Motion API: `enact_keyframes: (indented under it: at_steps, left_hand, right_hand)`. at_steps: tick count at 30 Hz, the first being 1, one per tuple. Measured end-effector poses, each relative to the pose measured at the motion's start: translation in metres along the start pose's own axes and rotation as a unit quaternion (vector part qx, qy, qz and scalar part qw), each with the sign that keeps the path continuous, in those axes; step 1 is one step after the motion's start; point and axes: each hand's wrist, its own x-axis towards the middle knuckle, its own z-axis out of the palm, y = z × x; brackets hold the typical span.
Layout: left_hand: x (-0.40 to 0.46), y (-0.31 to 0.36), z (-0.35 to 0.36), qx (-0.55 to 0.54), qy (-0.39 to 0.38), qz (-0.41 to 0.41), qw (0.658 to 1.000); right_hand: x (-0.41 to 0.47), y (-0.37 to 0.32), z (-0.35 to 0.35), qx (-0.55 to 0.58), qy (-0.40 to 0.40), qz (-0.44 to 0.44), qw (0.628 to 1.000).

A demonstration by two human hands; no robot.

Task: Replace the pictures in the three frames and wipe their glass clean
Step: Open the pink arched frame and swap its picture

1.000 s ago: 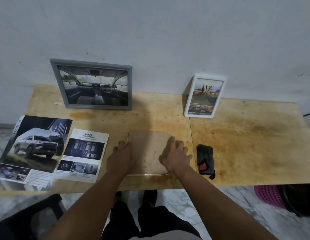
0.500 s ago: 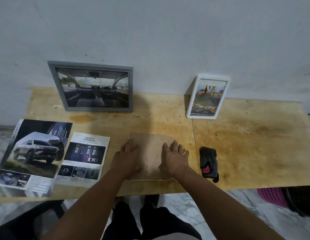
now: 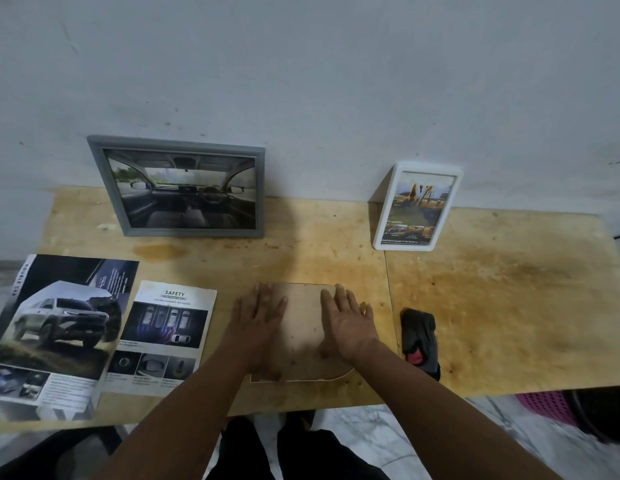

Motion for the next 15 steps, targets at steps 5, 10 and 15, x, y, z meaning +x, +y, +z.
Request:
enact_keyframes:
  at_steps: [5, 10, 15]
  left_hand:
    - [-0.0043, 0.0028, 0.0018, 0.011, -0.006, -0.005, 1.0]
    - [-0.0045, 0.0081, 0.0013, 0.015, -0.005, -0.017, 1.0]
    - [-0.0046, 0.007, -0.0025, 0.028, -0.007, -0.015, 0.999]
  right_hand:
    - [0.0034, -0.0022, -0.0003, -0.023, -0.021, 0.003, 0.999]
    - [0.0015, -0.004, -0.0035, -0.023, -0.019, 0.001, 1.0]
    - [0.0021, -0.0035, -0.0048, -0.015, -0.008, -0.011, 1.0]
